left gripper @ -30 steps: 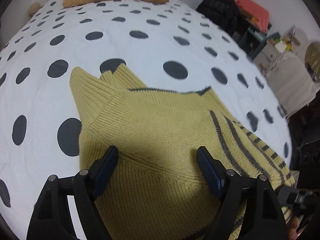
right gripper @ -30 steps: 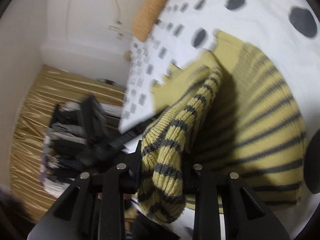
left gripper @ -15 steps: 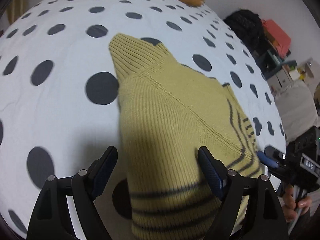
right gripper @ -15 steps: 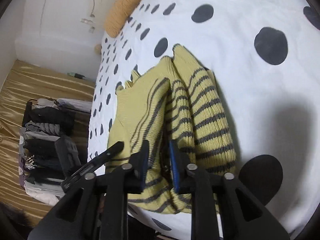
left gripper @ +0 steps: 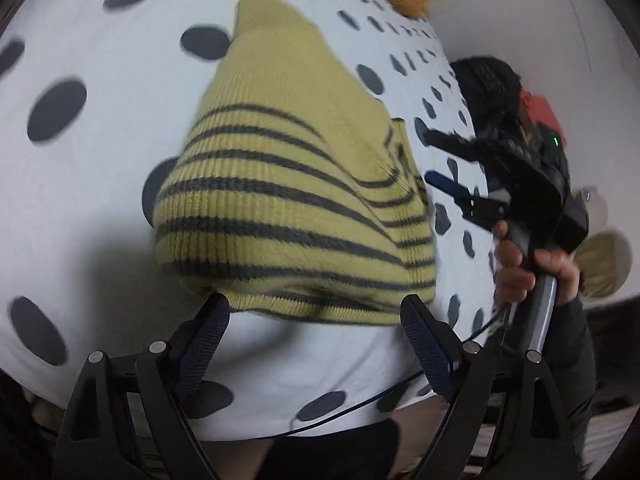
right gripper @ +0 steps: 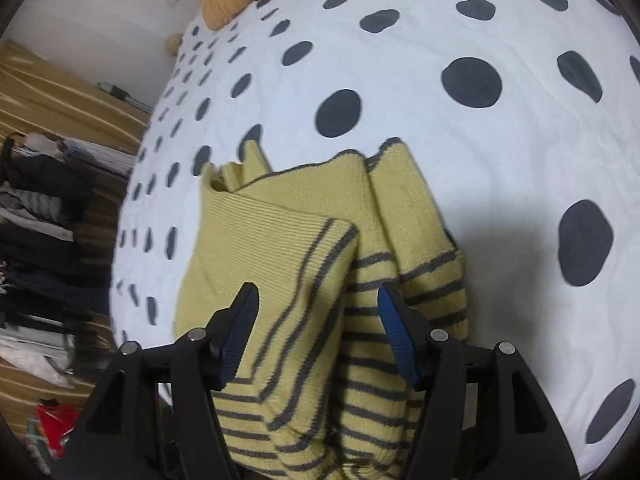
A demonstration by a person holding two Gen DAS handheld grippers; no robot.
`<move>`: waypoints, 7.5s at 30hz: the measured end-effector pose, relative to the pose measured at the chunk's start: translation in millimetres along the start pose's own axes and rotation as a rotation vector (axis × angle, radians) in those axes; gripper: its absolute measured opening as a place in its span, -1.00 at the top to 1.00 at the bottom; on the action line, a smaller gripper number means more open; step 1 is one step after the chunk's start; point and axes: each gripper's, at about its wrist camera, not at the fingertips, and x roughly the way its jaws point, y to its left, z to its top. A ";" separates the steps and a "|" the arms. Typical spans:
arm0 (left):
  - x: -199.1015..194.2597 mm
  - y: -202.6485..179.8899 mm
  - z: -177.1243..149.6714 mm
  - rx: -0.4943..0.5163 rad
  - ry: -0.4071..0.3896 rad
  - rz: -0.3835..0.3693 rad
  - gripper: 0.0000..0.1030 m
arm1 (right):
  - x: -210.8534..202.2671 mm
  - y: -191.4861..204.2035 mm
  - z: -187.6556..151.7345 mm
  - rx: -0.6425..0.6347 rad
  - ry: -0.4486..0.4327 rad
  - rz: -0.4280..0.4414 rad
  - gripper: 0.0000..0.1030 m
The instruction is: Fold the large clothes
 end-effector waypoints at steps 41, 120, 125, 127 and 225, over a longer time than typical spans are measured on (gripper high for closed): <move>25.4 -10.5 10.6 -0.109 -0.150 -0.065 0.43 | 61.3 11.0 23.8 -0.265 0.158 0.083 0.57; -70.1 22.8 30.5 0.199 -0.236 0.316 0.11 | 47.1 77.2 -150.1 -0.188 -0.046 -0.137 0.42; -53.4 -16.5 22.1 0.291 -0.210 0.223 0.11 | 1.3 84.8 -151.2 -0.163 -0.167 -0.094 0.42; -45.7 -37.3 17.9 0.355 -0.212 0.179 0.11 | -19.2 77.0 -150.6 -0.131 -0.225 -0.127 0.41; 52.5 -86.0 234.1 0.431 -0.174 0.121 0.43 | -25.2 -54.0 -136.5 0.294 -0.321 0.442 0.09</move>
